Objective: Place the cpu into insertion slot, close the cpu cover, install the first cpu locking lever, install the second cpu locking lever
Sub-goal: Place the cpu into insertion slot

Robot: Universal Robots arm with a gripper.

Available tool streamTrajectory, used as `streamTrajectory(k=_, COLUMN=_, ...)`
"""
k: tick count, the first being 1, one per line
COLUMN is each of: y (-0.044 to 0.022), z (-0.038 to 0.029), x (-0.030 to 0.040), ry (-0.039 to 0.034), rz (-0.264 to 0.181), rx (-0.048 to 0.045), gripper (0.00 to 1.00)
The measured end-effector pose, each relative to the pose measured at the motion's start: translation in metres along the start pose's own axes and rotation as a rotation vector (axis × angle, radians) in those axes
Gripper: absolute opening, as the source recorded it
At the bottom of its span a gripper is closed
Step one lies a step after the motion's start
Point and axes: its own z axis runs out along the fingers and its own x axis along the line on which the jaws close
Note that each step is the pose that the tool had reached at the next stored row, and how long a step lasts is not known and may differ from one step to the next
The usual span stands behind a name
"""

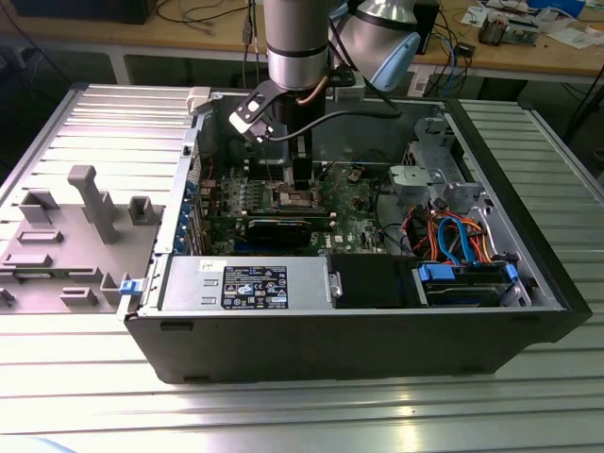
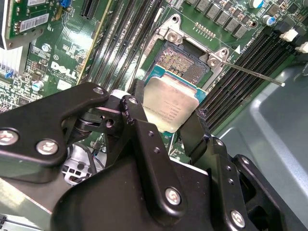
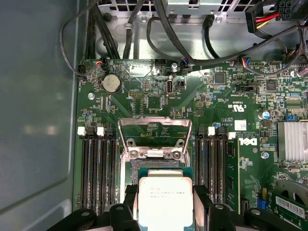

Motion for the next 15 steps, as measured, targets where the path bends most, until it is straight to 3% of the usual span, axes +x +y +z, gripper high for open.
streamTrajectory(k=8, y=-0.0002, z=0.0015, x=0.0005, ry=0.0000, rz=0.000, rx=-0.0001, gripper=0.54)
streamTrajectory(k=15, y=-0.0010, z=0.0119, x=0.0057, ry=0.0011, rz=-0.013, rx=-0.0002, gripper=0.54)
